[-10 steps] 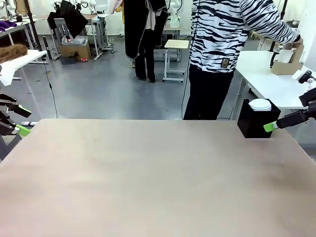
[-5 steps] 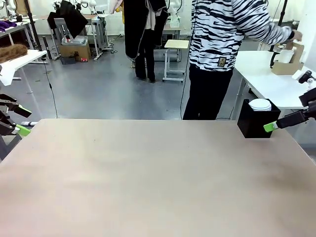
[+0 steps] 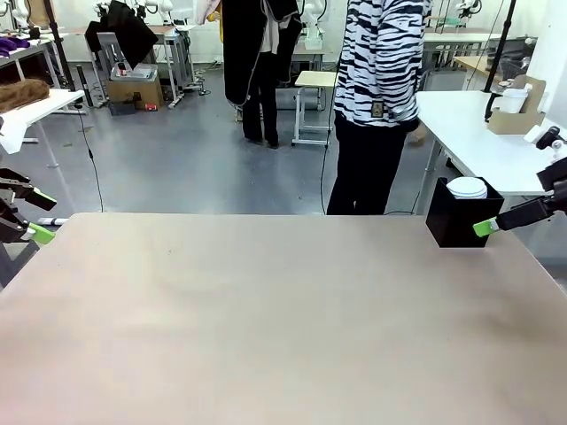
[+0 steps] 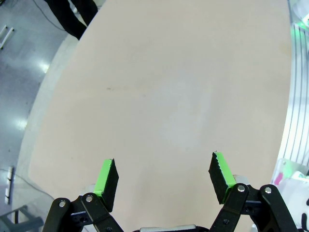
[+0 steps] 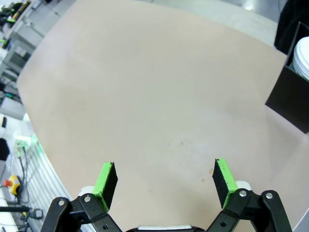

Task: Pour a drink into a cup and package it in a carrier.
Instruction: Insert the held 600 ml Paper Cup into the Cup Carrier.

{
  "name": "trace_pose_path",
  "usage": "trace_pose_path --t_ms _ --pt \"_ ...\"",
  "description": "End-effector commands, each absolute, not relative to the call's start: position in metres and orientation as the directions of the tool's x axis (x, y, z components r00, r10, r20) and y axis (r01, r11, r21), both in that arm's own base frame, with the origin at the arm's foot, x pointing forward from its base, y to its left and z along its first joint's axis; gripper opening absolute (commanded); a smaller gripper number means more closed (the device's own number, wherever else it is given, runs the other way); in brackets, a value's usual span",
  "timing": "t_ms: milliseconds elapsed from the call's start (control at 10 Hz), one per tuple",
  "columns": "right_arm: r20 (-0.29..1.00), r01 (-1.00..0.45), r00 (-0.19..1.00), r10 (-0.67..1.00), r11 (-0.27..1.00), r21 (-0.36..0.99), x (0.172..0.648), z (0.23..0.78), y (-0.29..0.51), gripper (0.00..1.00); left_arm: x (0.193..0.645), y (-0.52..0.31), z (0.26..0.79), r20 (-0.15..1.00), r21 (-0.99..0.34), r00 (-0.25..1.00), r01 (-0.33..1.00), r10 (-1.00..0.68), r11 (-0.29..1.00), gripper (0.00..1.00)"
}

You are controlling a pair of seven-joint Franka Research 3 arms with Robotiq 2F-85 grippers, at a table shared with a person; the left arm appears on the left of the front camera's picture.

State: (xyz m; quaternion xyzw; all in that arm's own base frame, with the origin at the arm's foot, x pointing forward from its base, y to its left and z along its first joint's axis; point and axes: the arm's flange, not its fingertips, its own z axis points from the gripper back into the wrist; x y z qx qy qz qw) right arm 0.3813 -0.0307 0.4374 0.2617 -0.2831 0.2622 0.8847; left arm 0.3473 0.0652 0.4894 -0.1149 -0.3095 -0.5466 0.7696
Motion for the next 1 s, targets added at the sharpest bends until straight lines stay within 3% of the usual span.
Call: trace_pose_path --t_ms 0,900 --pt "0.640 -0.613 0.698 0.321 0.729 0.303 0.3819 0.4338 -0.0324 1.00 0.3479 0.0651 0.4900 0.618 0.156 0.204 0.915 -0.759 0.373 0.94" --pt "0.640 -0.613 0.698 0.321 0.729 0.303 0.3819 0.4338 -0.0324 1.00 0.3479 0.0651 0.4900 0.618 0.156 0.204 0.915 -0.759 0.373 0.94"
